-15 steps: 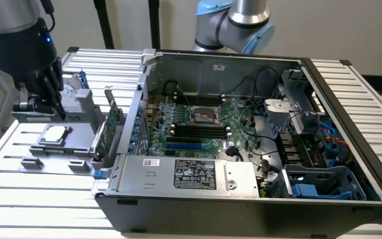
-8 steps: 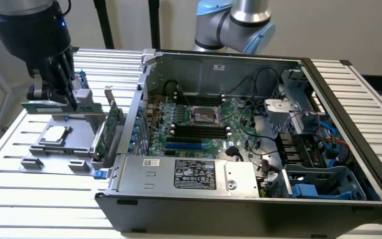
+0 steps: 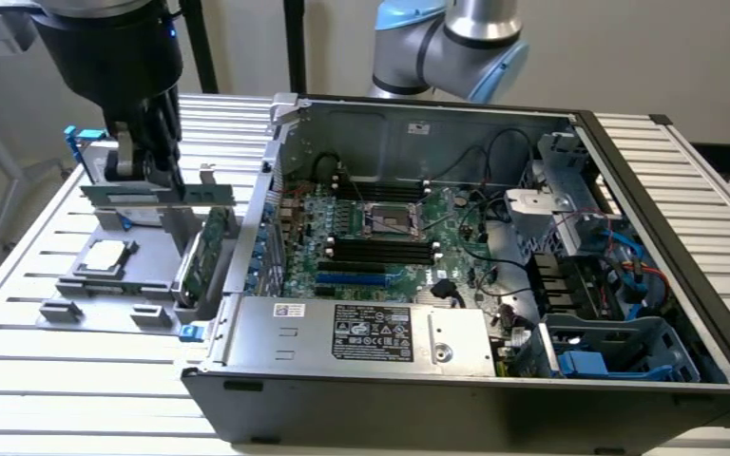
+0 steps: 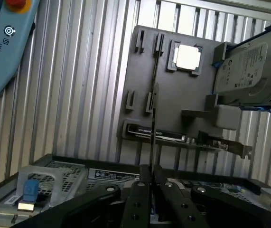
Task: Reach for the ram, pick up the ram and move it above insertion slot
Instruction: 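Pick up the ram and move it above insertion slot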
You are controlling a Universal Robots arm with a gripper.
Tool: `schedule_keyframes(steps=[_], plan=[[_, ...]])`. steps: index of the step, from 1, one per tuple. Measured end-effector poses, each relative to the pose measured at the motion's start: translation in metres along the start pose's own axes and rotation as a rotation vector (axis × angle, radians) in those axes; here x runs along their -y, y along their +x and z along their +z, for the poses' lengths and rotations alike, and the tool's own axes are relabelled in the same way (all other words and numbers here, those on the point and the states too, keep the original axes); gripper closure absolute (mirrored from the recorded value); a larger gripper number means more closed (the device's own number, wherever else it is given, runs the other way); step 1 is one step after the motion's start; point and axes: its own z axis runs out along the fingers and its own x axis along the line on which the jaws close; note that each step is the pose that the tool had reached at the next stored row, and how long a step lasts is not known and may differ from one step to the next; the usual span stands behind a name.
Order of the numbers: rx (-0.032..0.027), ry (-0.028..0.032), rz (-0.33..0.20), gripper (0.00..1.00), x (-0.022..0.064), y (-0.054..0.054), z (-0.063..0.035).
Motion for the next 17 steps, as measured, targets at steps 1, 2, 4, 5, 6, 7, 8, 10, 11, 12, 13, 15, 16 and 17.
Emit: schedule_keyframes(steps=[1,2,4,5,6,7,8,10,11,12,13,15,16,17], plan=[[0.0048,0.0005,-0.001,0.86,0.0044,0.001,-0.0009],[0.0092,0.0011,-0.002,0.86,0.0088,0.001,-0.0016],[0.0173,0.0019,-0.004,0.86,0.0178,0.002,-0.0028],[0.0208,0.0023,-0.005,0.86,0.0221,0.003,-0.0033],[0.0241,0.0026,-0.006,0.86,0.0267,0.003,-0.0036],[0.0265,0.0029,-0.007,0.86,0.0311,0.004,-0.0039],[0.0287,0.003,-0.008,0.86,0.0353,0.004,-0.0042],[0.0327,0.0033,-0.01,0.86,0.044,0.005,-0.0047],[0.0341,0.0034,-0.011,0.86,0.0483,0.006,-0.005],[0.0355,0.0035,-0.013,0.86,0.0526,0.007,-0.0052],[0.0368,0.0035,-0.014,0.86,0.0572,0.007,-0.0054],[0.0385,0.0035,-0.016,0.86,0.0658,0.008,-0.0058],[0.0392,0.0034,-0.017,0.86,0.0701,0.009,-0.0061],[0.0397,0.0034,-0.018,0.86,0.0744,0.009,-0.0063]])
